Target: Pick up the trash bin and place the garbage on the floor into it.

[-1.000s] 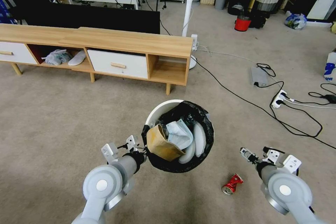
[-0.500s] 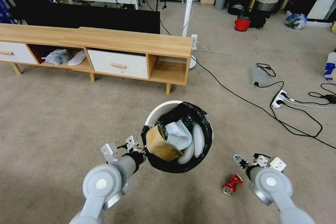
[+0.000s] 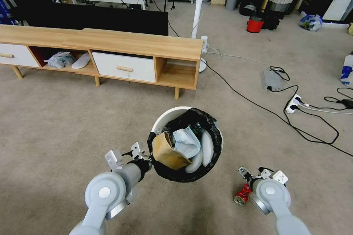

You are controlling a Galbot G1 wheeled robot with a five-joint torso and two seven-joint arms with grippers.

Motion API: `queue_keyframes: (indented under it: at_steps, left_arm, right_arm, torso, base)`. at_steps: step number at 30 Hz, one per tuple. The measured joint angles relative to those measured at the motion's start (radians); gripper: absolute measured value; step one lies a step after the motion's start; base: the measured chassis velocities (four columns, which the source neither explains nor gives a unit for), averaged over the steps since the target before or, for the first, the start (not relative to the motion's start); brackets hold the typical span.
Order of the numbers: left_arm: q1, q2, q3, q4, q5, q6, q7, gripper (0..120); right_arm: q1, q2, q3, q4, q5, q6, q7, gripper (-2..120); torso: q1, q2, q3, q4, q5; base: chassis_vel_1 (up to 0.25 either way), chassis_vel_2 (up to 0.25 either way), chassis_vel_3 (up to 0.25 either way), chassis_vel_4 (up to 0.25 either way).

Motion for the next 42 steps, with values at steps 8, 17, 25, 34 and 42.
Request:
queue_keyframes:
  at_steps: [8,17,25,34,42]
  left_arm:
    - [0.003,-0.001,0.001,0.005,0.002,0.000,0.004,0]
    - [0.010,0.004,-0.005,0.002,0.004,-0.002,0.005,0]
    - [0.014,-0.001,-0.007,-0.002,0.008,-0.003,0.006,0]
    - [0.014,-0.002,-0.009,-0.003,0.010,-0.003,0.007,0]
    - [0.014,-0.004,-0.010,-0.002,0.011,-0.004,0.007,0]
  right_arm:
    - [0.009,0.011,0.014,-0.053,-0.027,0.011,-0.032,100]
    - [0.021,0.055,0.016,-0.121,-0.077,0.021,-0.056,100]
    - [0.021,0.071,0.019,-0.149,-0.103,0.026,-0.069,100]
    - [0.022,0.082,0.026,-0.185,-0.141,0.032,-0.092,100]
    - [0.027,0.093,0.024,-0.209,-0.172,0.033,-0.103,100]
  torso:
    - [0.000,0.000,0.000,0.0001,0.0000]
    - [0.000,0.000,0.000,0.0001,0.0002]
    - [0.000,0.000,0.000,0.0001,0.0000]
    - [0.000,0.000,0.000,0.0001,0.0001]
    - [0.000,0.000,0.000,0.0000,0.0000]
  base:
    - [0.000,0.000,0.000,0.000]
    - [0.000,0.000,0.000,0.000]
    - [0.000,0.000,0.000,0.000]
    - [0.000,0.000,0.000,0.000]
    - [0.000,0.000,0.000,0.000]
